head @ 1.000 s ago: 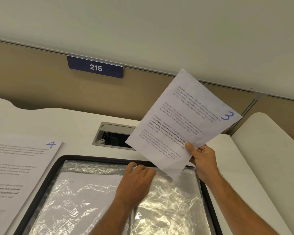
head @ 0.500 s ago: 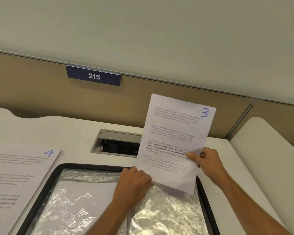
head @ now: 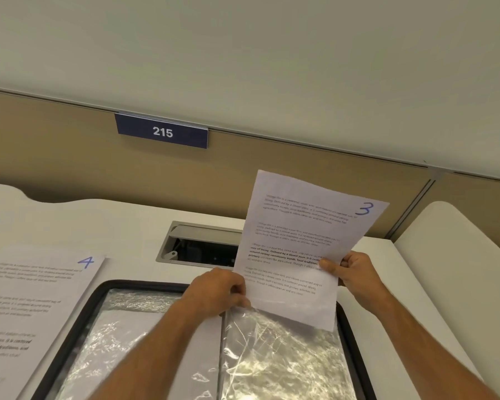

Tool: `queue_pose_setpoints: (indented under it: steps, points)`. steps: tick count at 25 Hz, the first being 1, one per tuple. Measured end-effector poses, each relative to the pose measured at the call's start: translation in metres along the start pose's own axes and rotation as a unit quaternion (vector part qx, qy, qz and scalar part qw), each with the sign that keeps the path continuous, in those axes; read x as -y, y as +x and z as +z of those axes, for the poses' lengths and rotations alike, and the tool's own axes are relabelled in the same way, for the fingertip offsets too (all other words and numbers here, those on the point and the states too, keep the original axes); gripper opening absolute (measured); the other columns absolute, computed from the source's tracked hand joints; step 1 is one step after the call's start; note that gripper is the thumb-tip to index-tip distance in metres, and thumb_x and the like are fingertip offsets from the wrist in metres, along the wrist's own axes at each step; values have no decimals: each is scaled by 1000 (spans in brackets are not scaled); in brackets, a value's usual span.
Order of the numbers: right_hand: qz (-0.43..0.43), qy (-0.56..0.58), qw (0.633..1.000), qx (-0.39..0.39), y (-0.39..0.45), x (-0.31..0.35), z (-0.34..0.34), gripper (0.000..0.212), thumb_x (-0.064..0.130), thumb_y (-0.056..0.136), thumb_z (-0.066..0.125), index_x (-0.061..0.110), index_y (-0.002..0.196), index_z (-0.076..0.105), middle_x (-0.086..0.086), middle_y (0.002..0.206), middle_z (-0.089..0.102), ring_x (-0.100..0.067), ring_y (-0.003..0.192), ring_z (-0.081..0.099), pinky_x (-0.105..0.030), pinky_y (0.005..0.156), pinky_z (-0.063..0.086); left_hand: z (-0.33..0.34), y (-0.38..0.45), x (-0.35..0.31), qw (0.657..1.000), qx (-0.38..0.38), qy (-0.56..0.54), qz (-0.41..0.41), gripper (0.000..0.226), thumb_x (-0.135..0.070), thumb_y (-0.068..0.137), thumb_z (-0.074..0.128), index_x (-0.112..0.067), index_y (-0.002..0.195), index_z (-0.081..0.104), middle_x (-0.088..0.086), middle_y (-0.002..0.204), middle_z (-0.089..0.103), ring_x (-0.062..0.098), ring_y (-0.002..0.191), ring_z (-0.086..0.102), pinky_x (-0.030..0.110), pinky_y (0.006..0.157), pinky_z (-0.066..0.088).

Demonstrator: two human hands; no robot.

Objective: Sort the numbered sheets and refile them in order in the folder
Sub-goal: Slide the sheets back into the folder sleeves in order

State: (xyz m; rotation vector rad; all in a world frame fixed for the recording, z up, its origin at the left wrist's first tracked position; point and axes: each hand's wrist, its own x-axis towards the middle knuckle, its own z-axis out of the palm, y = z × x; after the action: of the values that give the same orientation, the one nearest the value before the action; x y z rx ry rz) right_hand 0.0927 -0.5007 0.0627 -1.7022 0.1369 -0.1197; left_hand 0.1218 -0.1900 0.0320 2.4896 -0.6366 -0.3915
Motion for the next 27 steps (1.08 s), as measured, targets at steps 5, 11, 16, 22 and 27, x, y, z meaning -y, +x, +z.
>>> queue_pose_setpoints:
  steps: [5,11,16,22,27]
  points:
    - [1,29,999,-25,4,-1,-7,99,64,25,95,10,104,72,-2,98,79,-21,86,76,-28,64,60,4,-1,-4,999,-27,19,14,20,-49,86,72,-30,91,69,-15,87,64,2,76,58,26,83,52]
    - [30,-6,999,24,0,-6,-7,102,64,25,95,11,109,72,-4,102,78,-25,90,76,-31,65,61,3,-4,1,999,-9,32,19,21,-51,89,68,-33,86,59,-17,88,61,1,75,57,20,80,47]
    - [63,-14,996,60,5,-9,1,73,38,57,92,5,117,69,-6,104,78,-26,92,75,-34,67,62,2,4,-5,999,2,27,23,19,-45,93,65,-28,99,62,-10,115,65,7,92,59,27,92,50]
    - [76,4,995,66,-1,-16,13,67,35,57,93,7,113,71,-8,107,77,-27,94,75,-32,67,62,16,8,-15,1000,18,1,23,16,-43,94,64,-29,101,65,-10,114,66,8,96,61,30,91,52]
    - [87,10,996,23,0,-16,15,28,10,82,75,4,109,72,-9,102,78,-25,89,76,-32,66,61,27,13,-30,1000,4,3,31,10,-40,94,64,-31,97,63,-12,106,65,9,92,59,26,83,47]
